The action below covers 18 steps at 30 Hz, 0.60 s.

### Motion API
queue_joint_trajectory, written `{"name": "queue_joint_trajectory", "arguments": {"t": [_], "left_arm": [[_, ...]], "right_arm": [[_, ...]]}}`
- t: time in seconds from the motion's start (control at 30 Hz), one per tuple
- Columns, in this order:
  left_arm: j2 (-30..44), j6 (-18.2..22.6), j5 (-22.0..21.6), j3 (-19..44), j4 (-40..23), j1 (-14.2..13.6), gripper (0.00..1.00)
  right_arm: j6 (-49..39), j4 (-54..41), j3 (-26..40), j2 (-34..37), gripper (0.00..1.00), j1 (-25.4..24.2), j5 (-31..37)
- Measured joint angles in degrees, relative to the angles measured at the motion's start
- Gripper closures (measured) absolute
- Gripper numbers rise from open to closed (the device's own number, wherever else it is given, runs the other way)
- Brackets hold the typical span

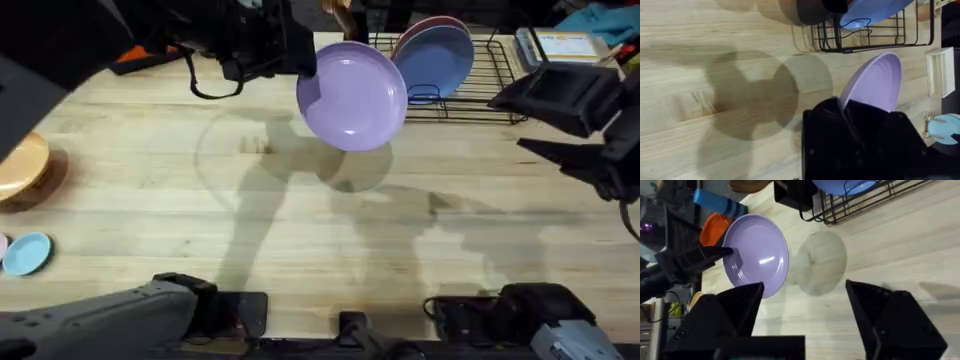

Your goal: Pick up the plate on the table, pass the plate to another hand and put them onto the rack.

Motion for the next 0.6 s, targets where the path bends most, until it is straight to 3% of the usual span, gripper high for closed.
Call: {"name": "queue_joint_trajectory", "arguments": {"t": [0.37, 0.6], "left_arm": [[0.0, 0.0, 0.0, 0.0, 0.0, 0.0, 0.958], [0.0, 0.0, 0.0, 0.0, 0.0, 0.0, 0.958]], "right_arm": [[2.4, 0.0, 0.0, 2.5, 0.003, 0.2, 0.0], [2.6, 4.7, 0.0, 13.2, 0.003, 6.2, -0.7]]}}
